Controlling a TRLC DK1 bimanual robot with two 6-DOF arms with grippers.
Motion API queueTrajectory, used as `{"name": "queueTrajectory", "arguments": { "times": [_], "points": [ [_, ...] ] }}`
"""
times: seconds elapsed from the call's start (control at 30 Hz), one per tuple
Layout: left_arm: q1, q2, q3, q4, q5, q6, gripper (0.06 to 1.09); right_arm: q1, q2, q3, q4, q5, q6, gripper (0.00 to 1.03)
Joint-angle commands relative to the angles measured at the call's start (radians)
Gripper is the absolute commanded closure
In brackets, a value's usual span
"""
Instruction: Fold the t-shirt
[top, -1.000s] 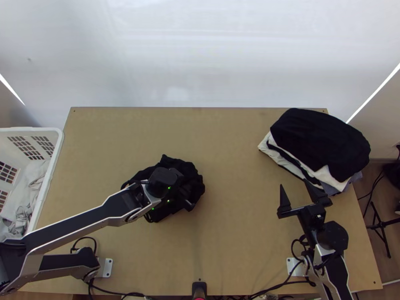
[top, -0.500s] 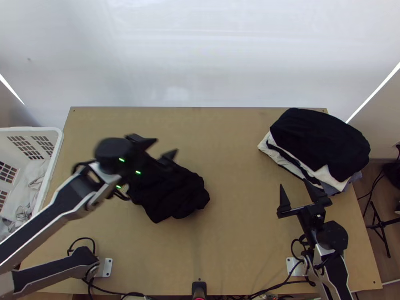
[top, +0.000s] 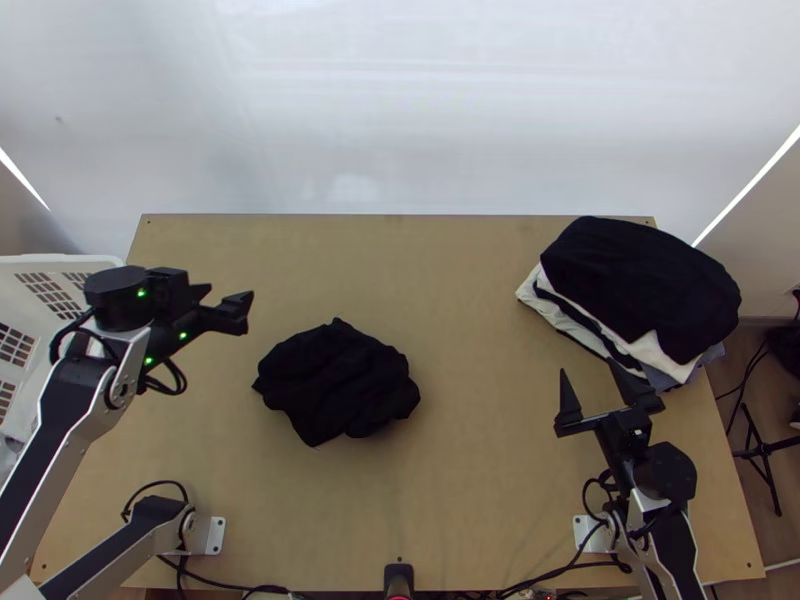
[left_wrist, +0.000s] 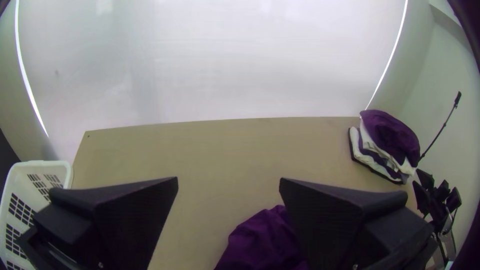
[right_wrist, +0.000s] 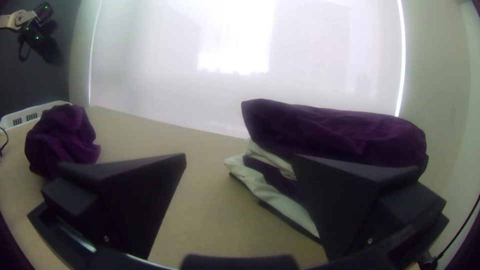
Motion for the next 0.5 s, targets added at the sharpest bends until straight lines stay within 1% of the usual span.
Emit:
{"name": "queueTrajectory", "arguments": {
  "times": [0.0, 0.1, 0.2, 0.3, 0.47],
  "points": [
    [0.090, -0.039, -0.024, -0.058, 0.017, -0.002, 0.10, 0.000, 0.000, 0.000, 0.000, 0.000, 0.000, 0.04],
    [0.081, -0.034, -0.025, -0.084, 0.002, -0.055, 0.10, 0.000, 0.000, 0.000, 0.000, 0.000, 0.000, 0.04],
    [0.035, -0.036, -0.044, -0.107, -0.032, -0.079, 0.10, 0.000, 0.000, 0.000, 0.000, 0.000, 0.000, 0.04],
    [0.021, -0.037, -0.070, -0.133, -0.042, -0.072, 0.10, 0.000, 0.000, 0.000, 0.000, 0.000, 0.000, 0.04],
    [0.038, -0.022, -0.076, -0.174, -0.056, -0.006, 0.10, 0.000, 0.000, 0.000, 0.000, 0.000, 0.000, 0.04]
  ]
}}
